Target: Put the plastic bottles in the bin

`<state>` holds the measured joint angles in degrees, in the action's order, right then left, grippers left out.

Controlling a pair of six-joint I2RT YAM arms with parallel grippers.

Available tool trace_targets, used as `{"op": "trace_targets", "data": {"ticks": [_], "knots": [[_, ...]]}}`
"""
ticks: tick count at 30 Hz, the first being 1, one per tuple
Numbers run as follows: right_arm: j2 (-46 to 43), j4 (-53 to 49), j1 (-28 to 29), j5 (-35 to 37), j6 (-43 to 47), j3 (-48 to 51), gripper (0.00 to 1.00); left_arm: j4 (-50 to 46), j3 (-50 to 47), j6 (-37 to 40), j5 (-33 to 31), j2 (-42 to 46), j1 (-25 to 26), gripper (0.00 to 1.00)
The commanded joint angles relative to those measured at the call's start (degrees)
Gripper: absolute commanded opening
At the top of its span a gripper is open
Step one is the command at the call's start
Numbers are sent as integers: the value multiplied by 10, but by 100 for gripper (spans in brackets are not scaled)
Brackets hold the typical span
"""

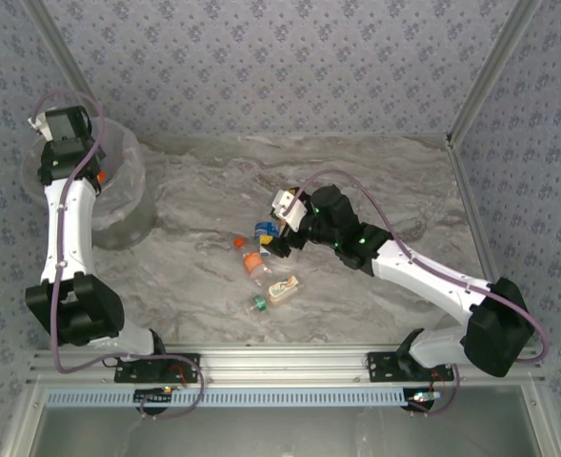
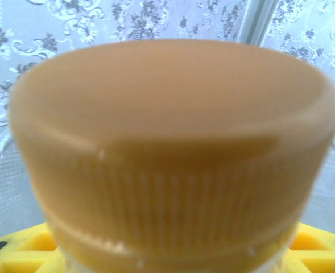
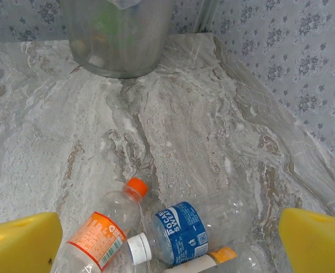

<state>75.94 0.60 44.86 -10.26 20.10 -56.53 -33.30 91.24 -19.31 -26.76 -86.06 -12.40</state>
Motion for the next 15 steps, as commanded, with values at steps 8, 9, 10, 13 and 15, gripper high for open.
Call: {"op": "trace_targets", "data": {"ticks": [8,9,10,13,15], "knots": [[-13,-3,-1,8,-8,4,100,-93,64,-51,-140,-45,-20,57],[-14,-3,-2,9,-9,4,100,-99,69,-50,-141,-49,-21,63],[-14,-4,-2,9,-9,4,100,-102,75,-50,-140,-51,-20,68],[-16,-6,-2,10,-9,4,100,-112,90,-47,-119,-52,-21,76],[-18,-6,-1,12,-11,6,100,-119,98,-48,-93,-47,-20,81]]}}
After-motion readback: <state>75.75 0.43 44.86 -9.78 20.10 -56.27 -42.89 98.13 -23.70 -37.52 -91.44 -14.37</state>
